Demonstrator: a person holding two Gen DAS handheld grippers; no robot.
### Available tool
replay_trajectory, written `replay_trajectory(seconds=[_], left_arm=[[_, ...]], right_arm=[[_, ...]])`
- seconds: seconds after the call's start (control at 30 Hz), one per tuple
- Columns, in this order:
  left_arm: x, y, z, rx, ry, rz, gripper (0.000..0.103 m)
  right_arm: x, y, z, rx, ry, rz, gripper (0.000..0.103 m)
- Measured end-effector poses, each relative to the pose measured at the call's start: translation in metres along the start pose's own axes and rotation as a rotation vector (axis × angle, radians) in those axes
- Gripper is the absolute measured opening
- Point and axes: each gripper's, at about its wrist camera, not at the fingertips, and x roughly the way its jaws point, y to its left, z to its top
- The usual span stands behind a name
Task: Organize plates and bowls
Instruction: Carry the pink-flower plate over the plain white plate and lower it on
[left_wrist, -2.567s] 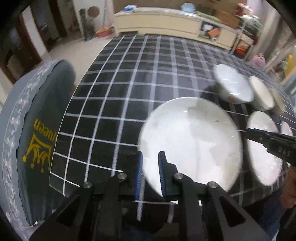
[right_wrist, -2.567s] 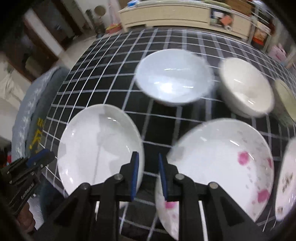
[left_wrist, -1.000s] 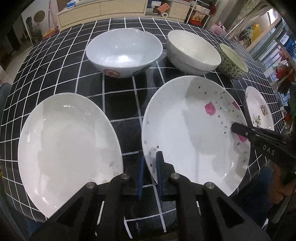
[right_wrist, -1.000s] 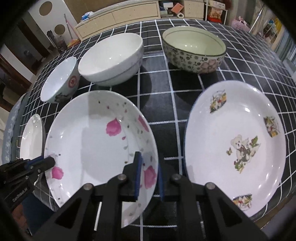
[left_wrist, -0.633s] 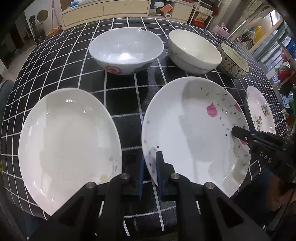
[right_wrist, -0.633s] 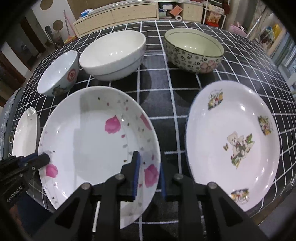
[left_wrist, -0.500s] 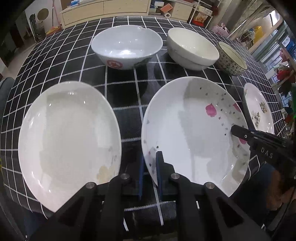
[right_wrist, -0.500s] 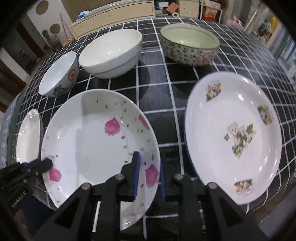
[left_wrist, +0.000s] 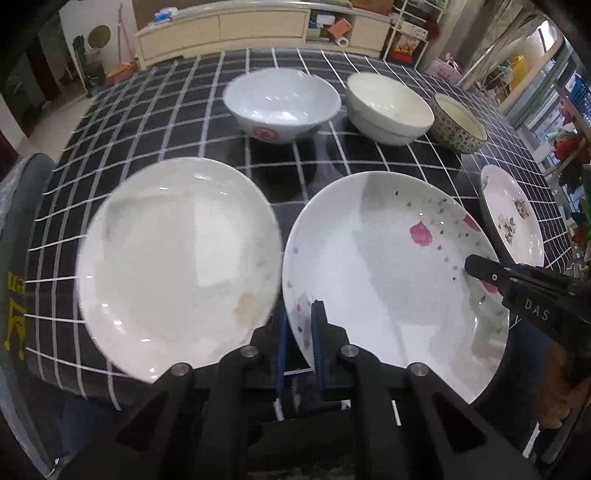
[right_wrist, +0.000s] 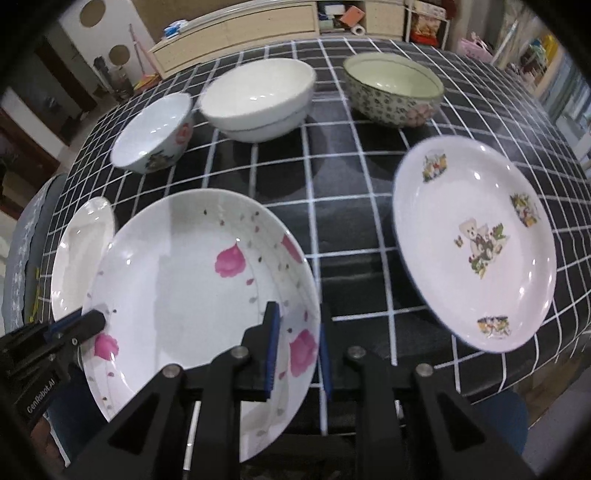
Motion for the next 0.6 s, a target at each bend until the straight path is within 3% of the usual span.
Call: replay_trajectory(seconds=[0.3,0.6], left_arm=[[-0.025,0.041,-0.003,-0.061,-0.031,0.038,0.011],[-0.03,0.091,-0.014,-0.147,-0.022,0.078,0.011]], right_arm=[[-0.009,0.044,0.02,-0.075,-0.04,0.022,0.023],[0.011,0.094,0.024,-0.136,0.0,0.072,0.023]])
